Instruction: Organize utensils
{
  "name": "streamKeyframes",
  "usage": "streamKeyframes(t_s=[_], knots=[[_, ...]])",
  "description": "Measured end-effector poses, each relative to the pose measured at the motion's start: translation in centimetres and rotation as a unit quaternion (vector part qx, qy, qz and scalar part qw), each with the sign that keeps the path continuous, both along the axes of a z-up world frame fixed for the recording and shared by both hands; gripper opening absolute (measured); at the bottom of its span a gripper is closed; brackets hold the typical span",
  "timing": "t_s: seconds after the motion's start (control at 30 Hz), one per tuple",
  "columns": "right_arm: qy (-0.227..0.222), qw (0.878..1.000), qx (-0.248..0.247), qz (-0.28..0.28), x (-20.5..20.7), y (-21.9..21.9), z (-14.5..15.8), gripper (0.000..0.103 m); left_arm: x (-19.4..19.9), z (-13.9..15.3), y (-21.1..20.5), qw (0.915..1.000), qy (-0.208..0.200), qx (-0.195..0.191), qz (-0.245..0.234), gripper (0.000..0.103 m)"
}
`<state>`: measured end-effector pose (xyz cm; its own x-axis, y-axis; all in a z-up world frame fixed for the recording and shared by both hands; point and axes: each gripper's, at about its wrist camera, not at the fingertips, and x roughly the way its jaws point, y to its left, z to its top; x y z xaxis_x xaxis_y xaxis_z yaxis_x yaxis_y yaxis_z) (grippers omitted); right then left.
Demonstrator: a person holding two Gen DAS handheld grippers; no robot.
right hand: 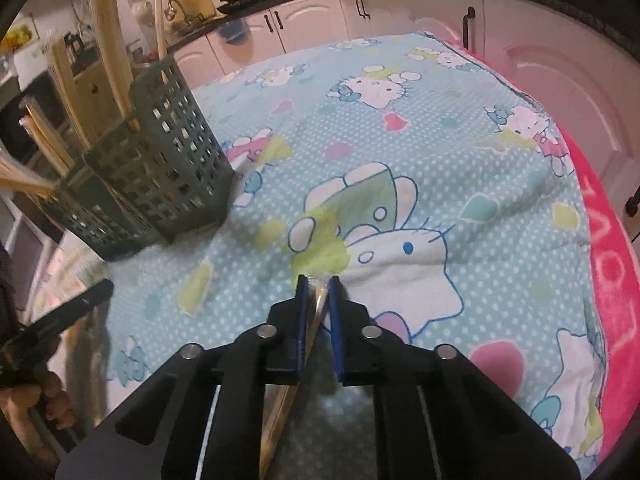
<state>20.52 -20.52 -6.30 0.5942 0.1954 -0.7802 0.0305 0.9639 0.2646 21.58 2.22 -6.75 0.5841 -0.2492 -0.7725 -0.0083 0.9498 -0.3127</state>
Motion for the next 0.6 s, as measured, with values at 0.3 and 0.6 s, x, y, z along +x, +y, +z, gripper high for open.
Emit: streamKeyframes(t_s=[0.3, 0.6], knots=[[-0.066, 0.997, 0.035, 0.028, -3.2, 1.2, 4.3, 0.007, -2.9, 3.8, 1.8, 0.9966, -0.054, -0.063, -0.002, 0.003], [-0.142, 0.986, 0.058, 0.066, -6.1, 3.2, 9.9, 0.006, -6.1, 10.2, 1.2, 0.9874, -0.134, -0.081, -0.025, 0.001]])
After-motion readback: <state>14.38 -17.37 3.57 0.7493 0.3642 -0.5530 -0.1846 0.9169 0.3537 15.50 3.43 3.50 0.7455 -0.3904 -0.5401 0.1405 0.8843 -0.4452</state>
